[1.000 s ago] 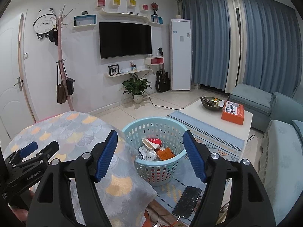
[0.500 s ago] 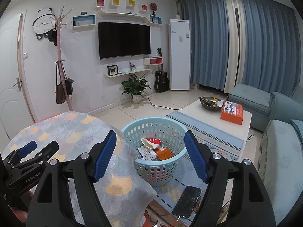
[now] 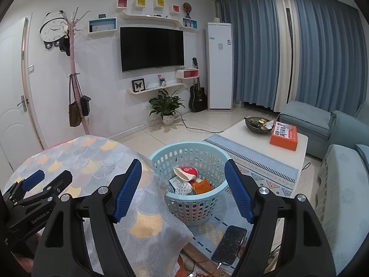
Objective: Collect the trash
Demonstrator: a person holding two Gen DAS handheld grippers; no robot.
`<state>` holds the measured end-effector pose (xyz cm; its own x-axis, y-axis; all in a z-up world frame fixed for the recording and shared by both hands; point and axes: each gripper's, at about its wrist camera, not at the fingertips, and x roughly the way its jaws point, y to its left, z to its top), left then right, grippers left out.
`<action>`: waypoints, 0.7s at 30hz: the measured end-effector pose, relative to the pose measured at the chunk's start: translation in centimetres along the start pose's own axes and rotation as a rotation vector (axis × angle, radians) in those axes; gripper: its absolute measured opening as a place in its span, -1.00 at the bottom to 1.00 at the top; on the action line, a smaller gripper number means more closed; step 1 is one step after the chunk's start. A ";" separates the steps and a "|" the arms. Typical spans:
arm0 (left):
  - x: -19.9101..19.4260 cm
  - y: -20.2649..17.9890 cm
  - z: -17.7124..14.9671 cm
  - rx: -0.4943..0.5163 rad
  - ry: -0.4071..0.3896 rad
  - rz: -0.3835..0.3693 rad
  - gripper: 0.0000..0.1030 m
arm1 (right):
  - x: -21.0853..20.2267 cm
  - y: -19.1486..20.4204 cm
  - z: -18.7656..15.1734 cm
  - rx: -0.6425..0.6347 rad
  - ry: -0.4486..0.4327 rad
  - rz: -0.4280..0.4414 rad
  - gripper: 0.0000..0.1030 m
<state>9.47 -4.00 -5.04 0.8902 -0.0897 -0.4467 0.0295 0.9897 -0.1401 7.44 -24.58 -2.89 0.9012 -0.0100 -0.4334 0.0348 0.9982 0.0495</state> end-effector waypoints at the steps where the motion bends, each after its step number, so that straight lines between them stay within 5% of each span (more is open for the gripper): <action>1: 0.0 0.0 0.1 0.003 -0.001 0.001 0.76 | 0.0 0.1 0.0 -0.003 0.000 -0.001 0.37; 21: -0.1 0.2 0.4 -0.006 -0.003 0.001 0.76 | 0.3 0.1 -0.4 -0.005 0.014 0.005 0.37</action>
<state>9.57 -3.73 -4.74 0.8917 -0.0881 -0.4439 0.0257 0.9892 -0.1445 7.50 -24.43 -3.41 0.8951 -0.0047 -0.4459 0.0284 0.9985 0.0466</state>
